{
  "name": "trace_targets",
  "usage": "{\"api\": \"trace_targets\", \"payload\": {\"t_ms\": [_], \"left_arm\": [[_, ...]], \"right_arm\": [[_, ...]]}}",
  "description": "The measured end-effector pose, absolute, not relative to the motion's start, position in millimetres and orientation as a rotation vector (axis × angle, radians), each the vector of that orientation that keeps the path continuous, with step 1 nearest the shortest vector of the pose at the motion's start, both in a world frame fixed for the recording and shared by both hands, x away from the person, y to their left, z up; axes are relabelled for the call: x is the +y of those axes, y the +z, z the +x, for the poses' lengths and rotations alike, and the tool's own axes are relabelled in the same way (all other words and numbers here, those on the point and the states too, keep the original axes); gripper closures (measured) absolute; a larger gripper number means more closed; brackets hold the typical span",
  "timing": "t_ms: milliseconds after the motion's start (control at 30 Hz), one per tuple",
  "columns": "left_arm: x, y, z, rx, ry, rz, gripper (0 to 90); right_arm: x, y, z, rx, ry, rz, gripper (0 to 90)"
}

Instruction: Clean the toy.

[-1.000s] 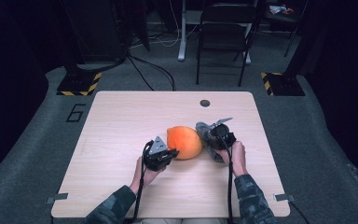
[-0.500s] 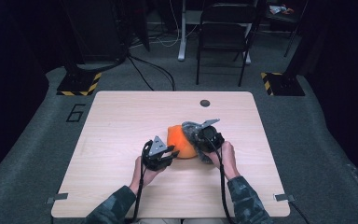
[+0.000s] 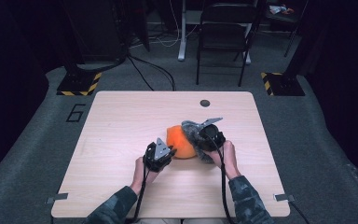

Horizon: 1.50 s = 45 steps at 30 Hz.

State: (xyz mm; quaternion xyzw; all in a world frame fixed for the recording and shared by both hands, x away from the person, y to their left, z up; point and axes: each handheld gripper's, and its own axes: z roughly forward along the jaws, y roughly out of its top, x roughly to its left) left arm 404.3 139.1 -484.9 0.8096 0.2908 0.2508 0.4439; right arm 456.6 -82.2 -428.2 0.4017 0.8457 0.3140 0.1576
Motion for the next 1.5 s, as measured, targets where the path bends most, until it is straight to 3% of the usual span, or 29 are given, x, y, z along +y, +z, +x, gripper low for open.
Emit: {"api": "trace_targets", "payload": {"t_ms": [367, 600, 967, 1333, 1500], "left_arm": [[136.1, -470.8, 395.0, 0.643, 0.603, 1.979, 87.0], [136.8, -473.6, 397.5, 0.643, 0.571, 1.996, 87.1], [139.1, -475.5, 400.3, 0.662, 0.546, 2.000, 87.1], [138.3, -477.0, 400.2, 0.649, 0.545, 2.003, 87.0], [139.1, -477.3, 400.7, 0.645, 0.539, 2.006, 87.0]], "right_arm": [[-64.6, -398.4, 436.5, 2.387, 0.981, 1.017, 74.9], [-55.6, -417.0, 440.0, 2.412, 0.894, 1.028, 75.1], [-82.9, -434.7, 458.8, 2.384, 0.836, 1.164, 75.1], [-103.2, -475.3, 475.8, 2.412, 0.658, 1.327, 75.2], [-110.4, -463.9, 477.1, 2.400, 0.702, 1.311, 75.4]]}}
